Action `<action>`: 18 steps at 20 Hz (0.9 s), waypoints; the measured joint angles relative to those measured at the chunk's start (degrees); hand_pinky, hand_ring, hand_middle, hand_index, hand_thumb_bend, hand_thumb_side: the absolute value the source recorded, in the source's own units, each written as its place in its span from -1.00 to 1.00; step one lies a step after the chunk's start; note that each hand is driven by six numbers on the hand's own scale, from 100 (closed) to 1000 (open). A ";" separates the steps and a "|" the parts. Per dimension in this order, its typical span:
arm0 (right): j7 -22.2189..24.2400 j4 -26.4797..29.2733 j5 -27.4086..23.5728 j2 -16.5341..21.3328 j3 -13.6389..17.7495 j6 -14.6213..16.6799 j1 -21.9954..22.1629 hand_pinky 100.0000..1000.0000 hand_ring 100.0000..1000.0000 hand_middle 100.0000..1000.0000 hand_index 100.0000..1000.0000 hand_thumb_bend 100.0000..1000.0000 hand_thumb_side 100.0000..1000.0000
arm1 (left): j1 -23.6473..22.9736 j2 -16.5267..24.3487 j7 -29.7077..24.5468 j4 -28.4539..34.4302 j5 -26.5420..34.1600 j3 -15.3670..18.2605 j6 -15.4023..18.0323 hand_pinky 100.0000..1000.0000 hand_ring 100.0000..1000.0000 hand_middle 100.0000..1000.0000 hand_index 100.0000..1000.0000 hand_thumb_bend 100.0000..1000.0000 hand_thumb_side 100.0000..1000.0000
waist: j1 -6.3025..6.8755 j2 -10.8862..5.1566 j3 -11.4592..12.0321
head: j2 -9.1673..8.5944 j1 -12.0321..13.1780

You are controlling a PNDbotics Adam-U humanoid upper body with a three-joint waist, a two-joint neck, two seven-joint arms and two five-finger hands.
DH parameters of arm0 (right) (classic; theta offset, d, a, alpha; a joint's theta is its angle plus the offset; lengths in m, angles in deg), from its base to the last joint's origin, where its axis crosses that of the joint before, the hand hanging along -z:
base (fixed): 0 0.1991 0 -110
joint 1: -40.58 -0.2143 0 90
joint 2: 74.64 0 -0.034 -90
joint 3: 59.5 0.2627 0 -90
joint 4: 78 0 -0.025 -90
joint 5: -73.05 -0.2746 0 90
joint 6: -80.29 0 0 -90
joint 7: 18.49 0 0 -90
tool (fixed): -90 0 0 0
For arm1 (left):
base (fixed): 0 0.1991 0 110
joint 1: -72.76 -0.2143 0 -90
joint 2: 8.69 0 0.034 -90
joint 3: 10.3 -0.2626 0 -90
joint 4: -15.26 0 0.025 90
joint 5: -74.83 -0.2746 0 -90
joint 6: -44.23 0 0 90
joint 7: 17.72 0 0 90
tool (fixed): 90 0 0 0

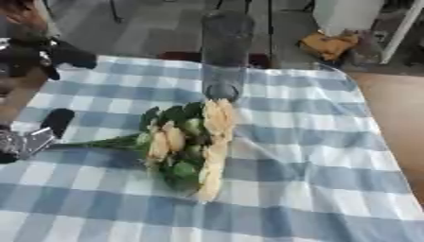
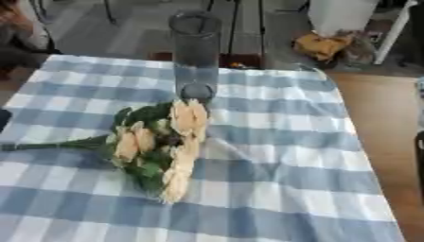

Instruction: Arrange flowers into the vase.

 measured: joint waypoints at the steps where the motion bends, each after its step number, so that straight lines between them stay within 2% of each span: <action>1: 0.09 -0.01 -0.02 0.00 0.00 -0.06 0.00 0.31 0.52 0.56 0.60 -1.00 1.00 | 0.39 0.00 -1.33 -0.56 -0.43 -0.58 -0.25 0.45 0.80 0.81 1.00 -1.00 0.11 | 0.08 0.00 -0.07 | -0.03 0.07; 3: 0.24 -0.01 -0.10 0.00 0.00 -0.13 0.00 0.31 0.52 0.56 0.60 -1.00 1.00 | 0.91 -0.05 -3.69 -1.90 -1.40 -1.55 -0.81 0.50 0.84 0.85 1.00 -1.00 0.14 | 0.08 0.00 -0.11 | -0.08 0.19; 6: 0.42 -0.01 -0.17 0.00 0.00 -0.20 0.00 0.31 0.52 0.56 0.60 -1.00 1.00 | 1.60 -0.31 -6.24 -4.45 -3.33 -2.89 -2.17 0.54 0.88 0.86 1.00 -1.00 0.09 | 0.08 0.00 -0.16 | -0.11 0.19; 10: 0.58 -0.01 -0.17 -0.01 0.00 -0.31 0.01 0.31 0.52 0.56 0.60 -1.00 1.00 | 2.39 -1.23 -7.79 -7.63 -5.91 -4.68 -3.75 0.55 0.89 0.86 1.00 -1.00 -0.04 | 0.10 0.00 -0.20 | -0.34 0.19; 13: 0.68 -0.01 -0.17 -0.02 0.00 -0.36 0.01 0.31 0.52 0.56 0.60 -1.00 1.00 | 2.53 -1.71 -7.82 -10.10 -8.31 -5.89 -4.74 0.54 0.89 0.86 1.00 -1.00 0.00 | 0.12 0.00 -0.23 | -0.60 0.19; 16: 0.84 -0.01 -0.17 -0.03 0.01 -0.39 0.01 0.31 0.52 0.56 0.60 -1.00 1.00 | 2.84 -2.23 -7.23 -12.90 -10.18 -7.06 -5.61 0.60 0.93 0.91 1.00 -0.91 0.19 | 0.13 0.01 -0.24 | -0.63 0.19; 18: 0.91 -0.01 -0.17 -0.03 0.02 -0.42 0.01 0.31 0.52 0.56 0.60 -1.00 1.00 | 3.16 -2.78 -6.64 -14.95 -10.99 -7.83 -6.28 0.65 0.96 0.91 1.00 -0.71 0.36 | 0.17 0.03 -0.25 | -0.66 0.19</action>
